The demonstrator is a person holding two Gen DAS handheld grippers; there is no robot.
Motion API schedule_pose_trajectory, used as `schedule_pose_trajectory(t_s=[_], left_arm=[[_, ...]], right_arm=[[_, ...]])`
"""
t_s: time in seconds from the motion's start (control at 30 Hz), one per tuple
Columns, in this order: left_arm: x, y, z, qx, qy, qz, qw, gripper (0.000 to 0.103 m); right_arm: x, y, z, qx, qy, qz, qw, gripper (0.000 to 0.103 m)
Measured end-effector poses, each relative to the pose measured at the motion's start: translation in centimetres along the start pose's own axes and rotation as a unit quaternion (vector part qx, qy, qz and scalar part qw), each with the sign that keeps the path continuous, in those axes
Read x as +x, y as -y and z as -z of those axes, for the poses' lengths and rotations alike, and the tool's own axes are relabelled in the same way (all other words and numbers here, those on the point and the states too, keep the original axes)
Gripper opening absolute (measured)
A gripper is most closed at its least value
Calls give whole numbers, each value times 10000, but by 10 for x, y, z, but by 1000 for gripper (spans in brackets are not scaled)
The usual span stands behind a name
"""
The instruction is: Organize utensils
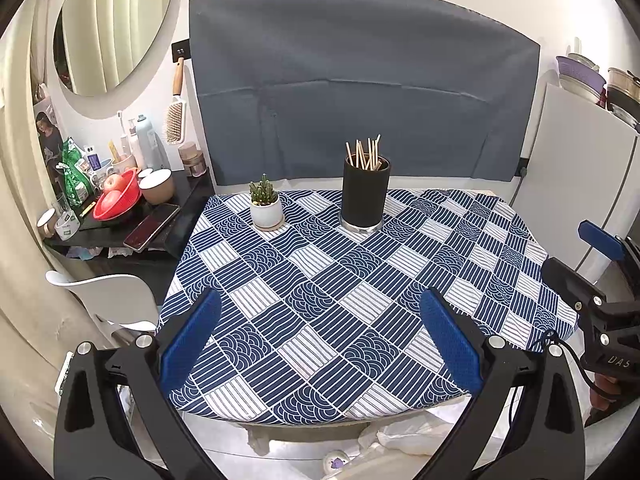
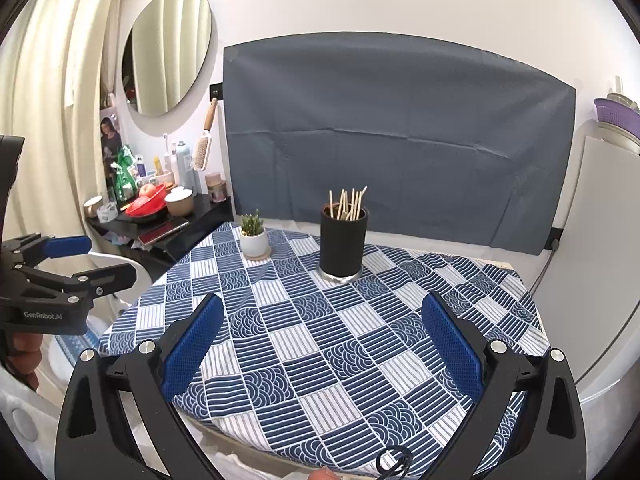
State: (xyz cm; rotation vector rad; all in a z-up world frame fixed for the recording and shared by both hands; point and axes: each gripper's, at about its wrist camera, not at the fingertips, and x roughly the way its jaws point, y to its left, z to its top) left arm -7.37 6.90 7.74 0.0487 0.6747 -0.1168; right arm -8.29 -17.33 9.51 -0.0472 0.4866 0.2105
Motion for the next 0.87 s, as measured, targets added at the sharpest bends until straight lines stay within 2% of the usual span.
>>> schedule_pose_trajectory(t_s=[0.87], left_arm=[[-2,3,-1,-38,44,7,10000,97]], right_arm=[[2,3,1,27,9,-106,9999,95]])
